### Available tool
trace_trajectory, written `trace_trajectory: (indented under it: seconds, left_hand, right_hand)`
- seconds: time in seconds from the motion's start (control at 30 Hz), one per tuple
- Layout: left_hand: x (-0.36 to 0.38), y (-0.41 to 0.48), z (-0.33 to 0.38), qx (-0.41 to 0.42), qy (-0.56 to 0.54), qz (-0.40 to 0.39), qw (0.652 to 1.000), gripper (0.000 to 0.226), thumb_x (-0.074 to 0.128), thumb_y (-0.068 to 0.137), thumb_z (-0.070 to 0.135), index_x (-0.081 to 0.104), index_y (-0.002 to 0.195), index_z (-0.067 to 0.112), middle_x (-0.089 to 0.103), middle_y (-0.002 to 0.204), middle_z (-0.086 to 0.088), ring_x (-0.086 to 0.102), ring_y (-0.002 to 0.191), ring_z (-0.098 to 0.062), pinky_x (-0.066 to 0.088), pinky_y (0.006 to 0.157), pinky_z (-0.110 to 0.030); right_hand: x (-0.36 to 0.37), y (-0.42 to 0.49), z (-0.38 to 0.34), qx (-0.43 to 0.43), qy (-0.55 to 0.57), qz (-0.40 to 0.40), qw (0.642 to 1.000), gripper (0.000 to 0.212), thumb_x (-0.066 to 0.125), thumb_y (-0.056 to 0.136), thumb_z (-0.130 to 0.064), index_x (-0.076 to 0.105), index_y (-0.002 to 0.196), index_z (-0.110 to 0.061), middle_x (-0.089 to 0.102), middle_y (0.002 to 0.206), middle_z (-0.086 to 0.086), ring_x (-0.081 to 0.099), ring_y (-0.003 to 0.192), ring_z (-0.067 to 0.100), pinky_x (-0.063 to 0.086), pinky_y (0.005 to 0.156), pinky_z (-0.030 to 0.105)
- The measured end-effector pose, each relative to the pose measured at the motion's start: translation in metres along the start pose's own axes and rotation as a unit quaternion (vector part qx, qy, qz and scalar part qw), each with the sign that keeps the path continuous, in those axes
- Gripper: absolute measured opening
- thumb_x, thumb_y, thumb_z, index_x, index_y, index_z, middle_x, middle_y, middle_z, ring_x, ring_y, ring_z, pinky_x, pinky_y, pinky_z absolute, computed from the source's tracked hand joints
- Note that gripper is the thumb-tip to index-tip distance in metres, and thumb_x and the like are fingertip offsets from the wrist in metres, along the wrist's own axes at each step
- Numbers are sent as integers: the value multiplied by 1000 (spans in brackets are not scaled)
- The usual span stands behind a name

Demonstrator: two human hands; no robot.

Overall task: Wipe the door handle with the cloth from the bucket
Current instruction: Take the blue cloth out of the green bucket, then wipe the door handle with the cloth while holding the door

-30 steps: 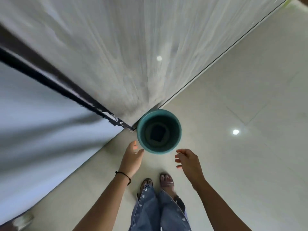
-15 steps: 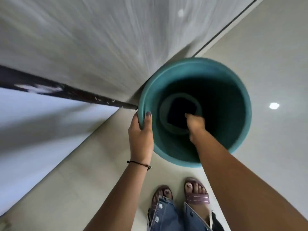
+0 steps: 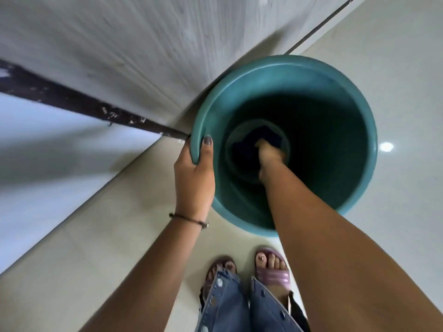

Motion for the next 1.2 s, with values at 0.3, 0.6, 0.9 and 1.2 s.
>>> trace_trajectory:
  seconds: [0.3, 0.6, 0.9, 1.2]
  left_hand:
    - [-61, -51, 76, -168, -75, -67, 981, 55, 60, 90, 18, 40, 140, 10, 53, 132, 0, 52, 119, -12, 41, 102, -31]
    - [-239, -269, 260, -185, -292, -161, 924, 51, 54, 90, 37, 52, 130, 5, 64, 122, -13, 63, 102, -21, 56, 77, -29]
    - [-434, -435, 294, -69, -357, -39, 931, 37, 60, 84, 5, 58, 120, 13, 73, 100, 0, 69, 88, -14, 58, 75, -26]
    - [-651, -507, 196, 24, -365, 111, 924, 32, 63, 85, 1, 63, 108, 24, 69, 112, 0, 65, 99, -17, 53, 78, -29]
  right_hand:
    - [-89, -198, -51, -126, 0, -183, 975, 16, 55, 63, -11, 53, 79, -11, 47, 66, 4, 41, 61, 18, 32, 58, 30]
    - [-173, -512, -84, -176, -132, -342, 914, 35, 57, 70, -8, 55, 105, -1, 54, 88, 11, 47, 82, 26, 39, 70, 42]
    - [-183, -750, -25, -172, -188, -519, 816, 45, 62, 82, -12, 56, 127, -7, 66, 123, 17, 66, 106, 28, 54, 88, 43]
    - [-92, -908, 149, -250, -330, -576, 705, 47, 61, 82, -15, 53, 128, -25, 68, 122, 4, 65, 112, 26, 53, 95, 50]
Point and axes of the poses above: each hand's wrist, its own y-axis towards the middle knuckle, its own x-axis out of the palm, z = x × y, the point moved 1 cm from there along y, towards the middle knuckle
